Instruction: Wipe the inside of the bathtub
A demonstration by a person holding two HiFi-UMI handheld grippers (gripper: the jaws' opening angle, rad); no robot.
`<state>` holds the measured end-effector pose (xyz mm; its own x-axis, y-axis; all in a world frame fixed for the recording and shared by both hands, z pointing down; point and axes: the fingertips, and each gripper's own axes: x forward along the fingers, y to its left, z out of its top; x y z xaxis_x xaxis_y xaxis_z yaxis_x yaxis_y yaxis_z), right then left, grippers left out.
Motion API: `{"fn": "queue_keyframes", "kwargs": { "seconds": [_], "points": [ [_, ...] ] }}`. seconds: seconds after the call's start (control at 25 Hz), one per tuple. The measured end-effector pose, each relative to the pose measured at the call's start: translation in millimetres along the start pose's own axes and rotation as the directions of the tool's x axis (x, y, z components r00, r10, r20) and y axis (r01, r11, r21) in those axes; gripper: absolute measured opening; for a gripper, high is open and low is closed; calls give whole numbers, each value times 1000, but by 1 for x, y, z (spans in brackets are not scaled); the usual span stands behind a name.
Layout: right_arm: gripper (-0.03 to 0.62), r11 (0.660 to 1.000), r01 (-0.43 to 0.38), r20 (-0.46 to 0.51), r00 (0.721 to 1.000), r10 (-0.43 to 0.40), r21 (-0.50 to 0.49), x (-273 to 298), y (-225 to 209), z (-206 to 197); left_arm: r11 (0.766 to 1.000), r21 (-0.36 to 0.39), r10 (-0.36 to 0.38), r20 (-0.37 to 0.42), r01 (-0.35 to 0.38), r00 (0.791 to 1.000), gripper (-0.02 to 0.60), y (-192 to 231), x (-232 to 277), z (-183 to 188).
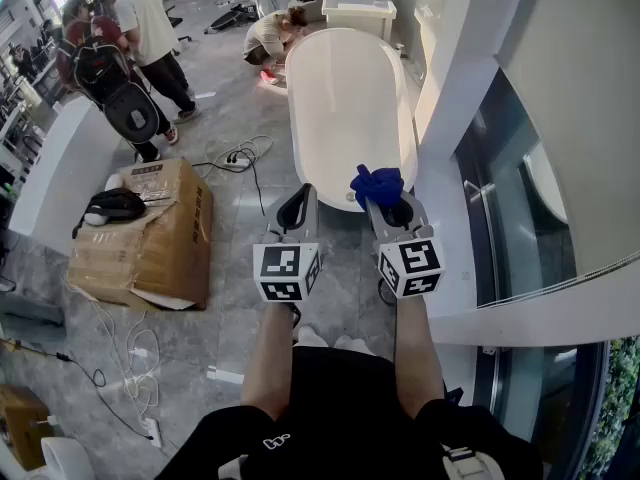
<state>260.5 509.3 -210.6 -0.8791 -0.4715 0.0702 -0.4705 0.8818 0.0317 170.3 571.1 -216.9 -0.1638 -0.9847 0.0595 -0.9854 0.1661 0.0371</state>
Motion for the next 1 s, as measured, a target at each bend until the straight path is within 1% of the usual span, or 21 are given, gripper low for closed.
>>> {"fn": "queue_keyframes", "kwargs": {
  "seconds": [0.12,0.2,0.32,0.56,0.72,1.0],
  "points": [
    [75,1000,-6,13,1000,6,5,-2,-8,-4,1000,-15,15,18,-15,1000,2,-6,4,-2],
    [77,1000,-14,12,1000,14,4,-5,-9,-9,999,-19,30,9,-29,1000,2,-6,4,-8],
    [75,1000,-13,15,1000,13,0,-11,-14,-9,999,-17,32,2,-32,999,2,-6,4,-9],
    [75,1000,15,46,999,-15,-2,-20,-42,1,1000,0,26,14,-26,1000,2,-13,16,-1],
    [77,1000,19,66,998,-18,-13,-19,-57,6,1000,2,17,26,-17,1000,2,-17,30,2],
    [75,999,19,105,994,-15,-40,-2,-74,23,1000,10,28,74,-29,997,2,-1,55,22]
  ]
}}
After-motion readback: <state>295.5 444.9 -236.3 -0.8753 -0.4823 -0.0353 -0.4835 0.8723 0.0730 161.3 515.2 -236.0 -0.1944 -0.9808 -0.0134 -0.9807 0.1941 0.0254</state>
